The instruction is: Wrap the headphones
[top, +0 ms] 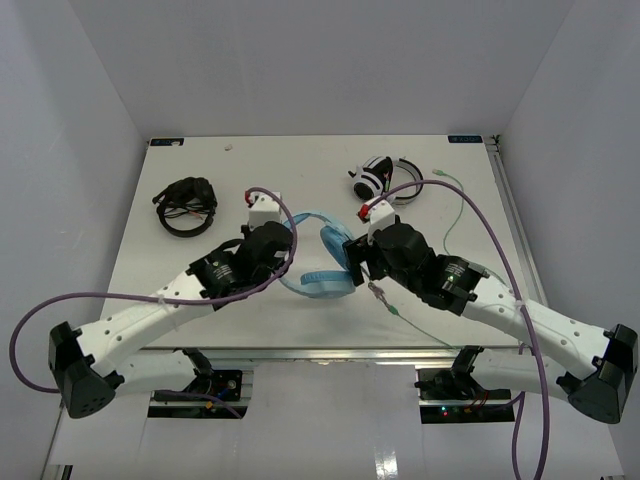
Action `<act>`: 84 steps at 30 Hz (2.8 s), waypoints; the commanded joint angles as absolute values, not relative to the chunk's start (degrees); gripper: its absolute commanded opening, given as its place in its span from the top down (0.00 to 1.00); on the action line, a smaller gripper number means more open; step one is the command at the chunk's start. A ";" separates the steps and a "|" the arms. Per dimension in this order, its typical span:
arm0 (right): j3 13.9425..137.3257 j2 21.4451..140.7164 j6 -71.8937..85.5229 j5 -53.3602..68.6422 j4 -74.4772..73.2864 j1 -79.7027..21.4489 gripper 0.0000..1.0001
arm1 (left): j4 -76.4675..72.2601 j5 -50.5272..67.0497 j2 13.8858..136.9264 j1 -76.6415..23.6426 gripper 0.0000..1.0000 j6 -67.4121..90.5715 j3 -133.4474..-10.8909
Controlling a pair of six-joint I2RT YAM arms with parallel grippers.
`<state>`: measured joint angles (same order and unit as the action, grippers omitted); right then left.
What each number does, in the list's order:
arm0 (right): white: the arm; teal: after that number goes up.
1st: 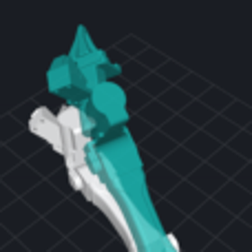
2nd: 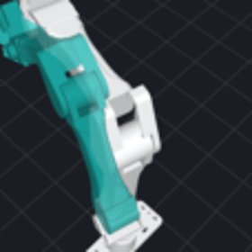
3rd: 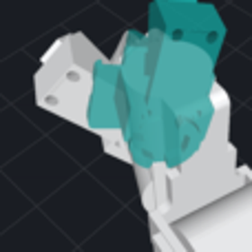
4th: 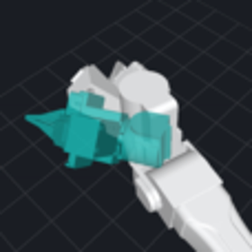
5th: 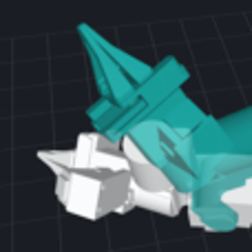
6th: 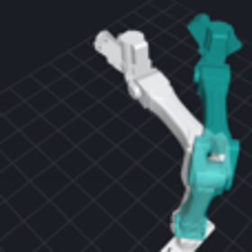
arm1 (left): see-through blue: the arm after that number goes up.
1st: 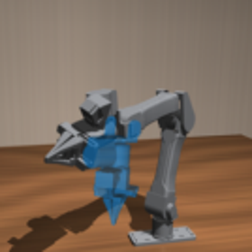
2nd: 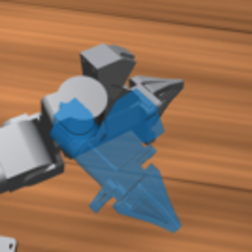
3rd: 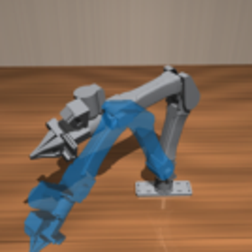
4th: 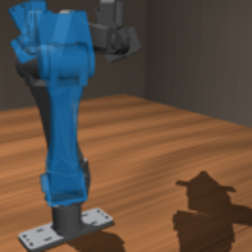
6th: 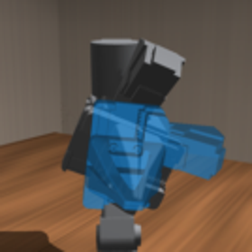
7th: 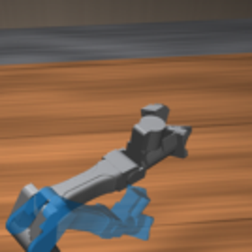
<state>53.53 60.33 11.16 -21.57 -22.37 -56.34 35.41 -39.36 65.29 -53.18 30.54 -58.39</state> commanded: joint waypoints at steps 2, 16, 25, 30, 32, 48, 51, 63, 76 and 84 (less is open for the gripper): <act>62.61 60.08 8.28 -20.84 -19.93 -56.53 0.11 | 39.77 -48.00 57.22 -52.38 1.00 39.28 -61.96; 55.03 51.91 -4.87 -3.75 -8.74 -56.51 0.13 | 44.55 -47.04 45.41 -52.38 1.00 39.04 -69.24; 43.73 44.23 -10.19 10.58 3.66 -56.51 0.13 | 42.96 -43.95 41.32 -52.38 1.00 38.78 -73.05; 39.14 43.66 -11.19 9.58 8.07 -56.51 0.13 | 41.16 -41.54 39.41 -52.38 1.00 39.03 -73.56; 37.32 42.94 -11.49 9.56 9.97 -56.51 0.13 | 40.33 -40.52 38.44 -52.38 1.00 39.11 -73.48; 29.64 49.83 -9.46 16.86 23.79 -56.51 0.31 | 36.13 -39.96 30.90 -52.38 1.00 41.04 -69.79; 28.49 51.45 -8.77 17.58 26.84 -56.51 0.32 | 36.14 -39.35 30.28 -52.38 1.00 41.12 -69.79; 26.71 58.45 -8.26 19.64 32.58 -56.51 0.39 | 35.07 -37.00 27.07 -52.38 1.00 42.32 -69.35; 22.63 58.56 -8.77 19.99 35.82 -56.51 0.49 | 35.53 -41.44 24.87 -52.38 1.00 42.36 -68.64; 20.90 56.51 -8.90 21.69 36.91 -56.51 0.51 | 37.09 -46.49 24.19 -52.38 1.00 43.13 -68.03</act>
